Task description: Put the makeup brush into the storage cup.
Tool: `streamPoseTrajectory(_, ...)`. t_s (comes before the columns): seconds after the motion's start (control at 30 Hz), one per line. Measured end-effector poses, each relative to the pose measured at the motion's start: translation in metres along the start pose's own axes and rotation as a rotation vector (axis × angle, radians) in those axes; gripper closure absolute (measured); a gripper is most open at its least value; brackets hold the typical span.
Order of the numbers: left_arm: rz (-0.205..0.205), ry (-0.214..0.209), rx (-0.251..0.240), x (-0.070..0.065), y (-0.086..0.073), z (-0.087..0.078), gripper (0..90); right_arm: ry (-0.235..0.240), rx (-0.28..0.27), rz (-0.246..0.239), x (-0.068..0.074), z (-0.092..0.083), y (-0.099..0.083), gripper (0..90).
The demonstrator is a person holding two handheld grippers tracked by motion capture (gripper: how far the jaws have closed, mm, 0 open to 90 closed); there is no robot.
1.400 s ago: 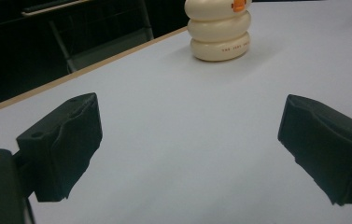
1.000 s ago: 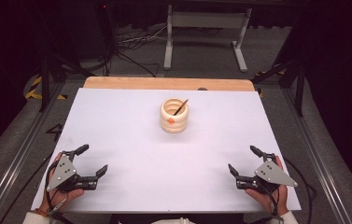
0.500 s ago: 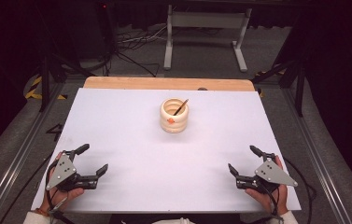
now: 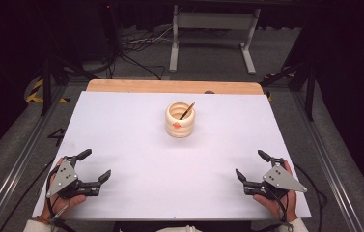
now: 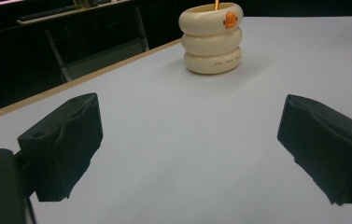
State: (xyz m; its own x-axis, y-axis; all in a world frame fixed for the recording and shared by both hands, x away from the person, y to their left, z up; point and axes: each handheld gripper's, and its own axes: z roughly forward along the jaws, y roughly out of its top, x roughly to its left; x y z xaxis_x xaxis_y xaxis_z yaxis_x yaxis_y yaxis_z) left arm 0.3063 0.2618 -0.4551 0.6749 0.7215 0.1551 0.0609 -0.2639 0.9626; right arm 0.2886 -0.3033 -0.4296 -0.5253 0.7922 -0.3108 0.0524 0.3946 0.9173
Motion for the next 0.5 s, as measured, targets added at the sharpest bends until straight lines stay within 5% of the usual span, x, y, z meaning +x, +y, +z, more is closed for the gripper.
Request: streamPoseTrajectory(0.5,0.0,0.004,-0.013,0.0002,0.0012,0.0007,7.6,-0.003,-0.001,0.007,-0.002,-0.0002,-0.0009,7.6)
